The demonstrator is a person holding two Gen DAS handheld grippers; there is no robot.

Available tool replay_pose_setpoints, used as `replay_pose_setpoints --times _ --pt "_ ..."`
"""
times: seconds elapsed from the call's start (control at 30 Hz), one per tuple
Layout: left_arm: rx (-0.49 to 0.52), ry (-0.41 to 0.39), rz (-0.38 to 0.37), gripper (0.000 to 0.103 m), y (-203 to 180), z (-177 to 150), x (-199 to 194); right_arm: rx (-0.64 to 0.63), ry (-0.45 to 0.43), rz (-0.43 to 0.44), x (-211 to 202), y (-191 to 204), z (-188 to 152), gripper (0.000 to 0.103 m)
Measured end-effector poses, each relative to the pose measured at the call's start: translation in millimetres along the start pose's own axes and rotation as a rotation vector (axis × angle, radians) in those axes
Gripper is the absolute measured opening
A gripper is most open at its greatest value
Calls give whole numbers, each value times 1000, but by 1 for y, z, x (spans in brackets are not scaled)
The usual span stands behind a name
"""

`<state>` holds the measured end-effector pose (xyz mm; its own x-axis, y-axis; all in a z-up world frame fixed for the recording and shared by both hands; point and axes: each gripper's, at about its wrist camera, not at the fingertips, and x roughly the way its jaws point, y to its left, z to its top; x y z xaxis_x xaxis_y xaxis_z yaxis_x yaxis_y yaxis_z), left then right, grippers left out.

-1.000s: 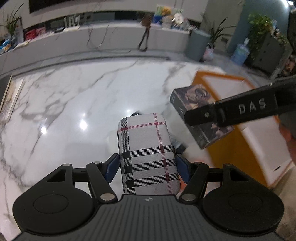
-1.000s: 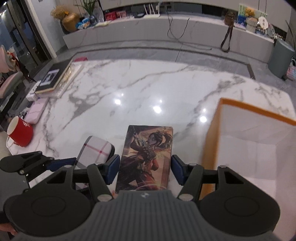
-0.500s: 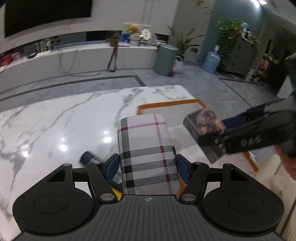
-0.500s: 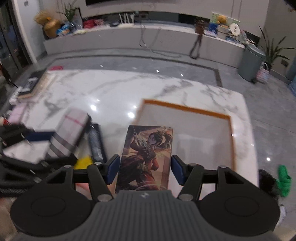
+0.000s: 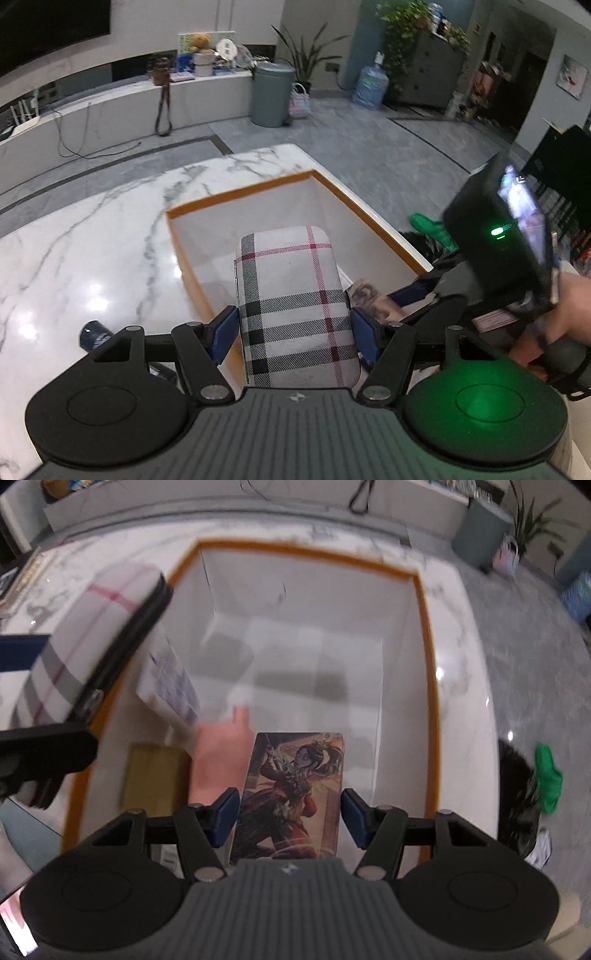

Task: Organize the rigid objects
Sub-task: 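Carry the anime box into the orange box and release it while the left tool carries the plaid case, then lower the plaid case into the orange box and open the left tool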

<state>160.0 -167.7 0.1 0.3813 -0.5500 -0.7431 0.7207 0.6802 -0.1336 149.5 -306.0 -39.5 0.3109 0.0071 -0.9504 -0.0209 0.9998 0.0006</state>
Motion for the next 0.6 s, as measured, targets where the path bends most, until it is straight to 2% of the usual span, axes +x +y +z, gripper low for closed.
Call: replay_pose_setpoints --times 0.27,0.6 --pt "7 42 -5 75 -1 -3 19 32 88 14 26 -6 -7 60" --pt "34 75 -18 75 -15 -4 30 -2 105 39 25 -5 -11 58"
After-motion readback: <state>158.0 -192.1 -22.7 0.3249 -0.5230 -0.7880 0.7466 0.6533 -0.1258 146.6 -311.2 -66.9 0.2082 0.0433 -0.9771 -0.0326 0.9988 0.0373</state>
